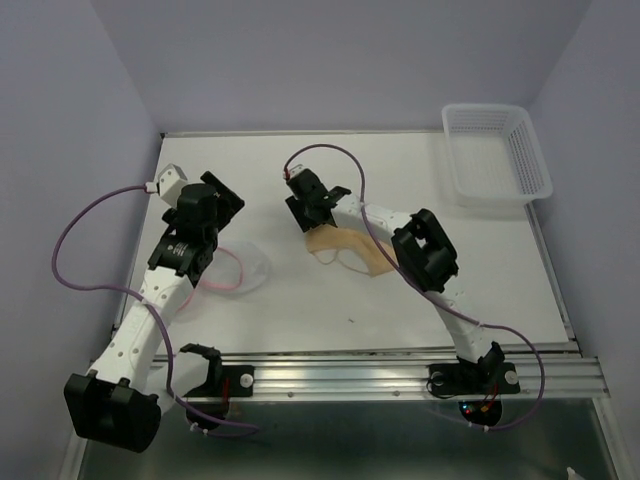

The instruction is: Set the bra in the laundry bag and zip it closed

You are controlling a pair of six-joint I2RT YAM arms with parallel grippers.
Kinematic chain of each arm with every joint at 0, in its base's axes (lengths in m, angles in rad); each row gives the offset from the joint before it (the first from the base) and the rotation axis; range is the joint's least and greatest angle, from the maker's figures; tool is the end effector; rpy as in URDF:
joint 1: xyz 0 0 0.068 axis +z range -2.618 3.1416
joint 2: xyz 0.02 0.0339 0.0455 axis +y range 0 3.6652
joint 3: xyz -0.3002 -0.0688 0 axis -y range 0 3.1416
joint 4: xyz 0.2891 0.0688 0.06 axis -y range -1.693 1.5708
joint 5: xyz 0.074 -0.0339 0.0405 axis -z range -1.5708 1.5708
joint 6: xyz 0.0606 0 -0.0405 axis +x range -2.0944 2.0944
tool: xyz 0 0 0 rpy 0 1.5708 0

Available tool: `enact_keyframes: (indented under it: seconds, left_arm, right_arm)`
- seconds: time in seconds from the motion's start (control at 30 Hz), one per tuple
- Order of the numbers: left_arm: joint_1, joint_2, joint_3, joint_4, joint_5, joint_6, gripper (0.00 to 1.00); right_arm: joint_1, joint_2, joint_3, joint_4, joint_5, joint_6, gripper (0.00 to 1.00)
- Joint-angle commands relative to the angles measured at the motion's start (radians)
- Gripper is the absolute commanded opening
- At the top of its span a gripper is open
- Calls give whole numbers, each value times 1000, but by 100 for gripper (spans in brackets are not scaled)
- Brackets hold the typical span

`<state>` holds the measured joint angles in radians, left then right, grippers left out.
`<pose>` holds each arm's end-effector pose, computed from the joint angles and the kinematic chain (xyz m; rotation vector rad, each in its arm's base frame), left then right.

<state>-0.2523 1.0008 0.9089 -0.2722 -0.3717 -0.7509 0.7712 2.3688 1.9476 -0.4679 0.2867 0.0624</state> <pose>0.2701 -0.0469 0.3530 -0.7095 1.7860 -0.3172 0.4469 0.4105 0.1570 -0.7200 2.3012 0.0280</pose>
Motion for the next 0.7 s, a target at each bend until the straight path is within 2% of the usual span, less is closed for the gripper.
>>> enact_keyframes:
  seconds: [0.0, 0.07, 0.13, 0.17, 0.27, 0.43, 0.67]
  left_arm:
    - [10, -37, -4, -15, -62, -5, 99]
    - [10, -44, -4, -18, -70, -7, 99]
    - [12, -48, -4, -16, -73, -5, 99]
    - [13, -50, -2, -16, -75, -2, 99]
    - [15, -47, 4, -22, -76, 2, 99]
    - [16, -48, 4, -16, -75, 8, 99]
    - [18, -57, -10, 5, -55, 25, 99]
  right_arm:
    - [-6, 32, -27, -74, 43, 16, 42]
    - [-6, 24, -48, -74, 36, 23, 24]
    - [-6, 17, -52, -74, 25, 24, 14]
    - [-6, 12, -50, -74, 17, 17, 2]
    - [-6, -17, -10, -71, -12, 1, 1]
    - [-6, -156, 48, 35, -213, -13, 1]
    - [-6, -453, -99, 294, -454, 100, 1]
